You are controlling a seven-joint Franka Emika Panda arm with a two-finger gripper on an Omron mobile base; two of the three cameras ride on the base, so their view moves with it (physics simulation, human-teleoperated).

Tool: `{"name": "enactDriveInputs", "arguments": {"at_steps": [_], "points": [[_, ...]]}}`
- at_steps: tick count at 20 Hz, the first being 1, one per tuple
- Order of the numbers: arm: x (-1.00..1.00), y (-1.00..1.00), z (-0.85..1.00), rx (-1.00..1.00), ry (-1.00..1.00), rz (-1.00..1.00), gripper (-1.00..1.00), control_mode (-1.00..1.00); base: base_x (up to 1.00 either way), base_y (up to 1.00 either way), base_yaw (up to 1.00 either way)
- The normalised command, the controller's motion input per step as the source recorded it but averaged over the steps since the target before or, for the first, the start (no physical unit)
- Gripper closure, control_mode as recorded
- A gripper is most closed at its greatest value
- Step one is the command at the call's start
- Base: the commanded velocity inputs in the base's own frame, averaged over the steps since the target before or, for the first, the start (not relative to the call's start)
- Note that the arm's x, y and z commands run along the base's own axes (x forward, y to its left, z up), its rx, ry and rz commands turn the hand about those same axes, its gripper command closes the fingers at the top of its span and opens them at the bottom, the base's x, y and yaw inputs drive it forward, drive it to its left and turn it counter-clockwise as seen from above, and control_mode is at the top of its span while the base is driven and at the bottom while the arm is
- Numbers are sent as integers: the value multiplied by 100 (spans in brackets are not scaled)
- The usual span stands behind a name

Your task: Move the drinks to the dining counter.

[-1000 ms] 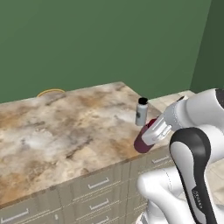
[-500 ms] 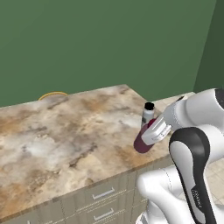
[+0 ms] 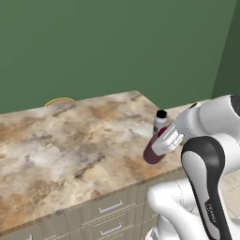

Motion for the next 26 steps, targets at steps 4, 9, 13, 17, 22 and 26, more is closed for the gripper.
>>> {"name": "enactDriveInputs", "arguments": {"at_steps": [4, 9, 13, 17, 22, 26], "points": [[0, 0, 0, 0, 0, 0, 100, 100, 61, 0, 16], [0, 0, 0, 0, 0, 0, 100, 100, 57, 0, 17], [0, 0, 0, 0, 0, 0, 100, 100, 51, 0, 16], [0, 0, 0, 0, 0, 0, 100, 100, 45, 0, 16], [0, 0, 0, 0, 0, 0, 100, 100, 14, 0, 6], [0, 0, 0, 0, 0, 0, 100, -100, 0, 0, 0]]}}
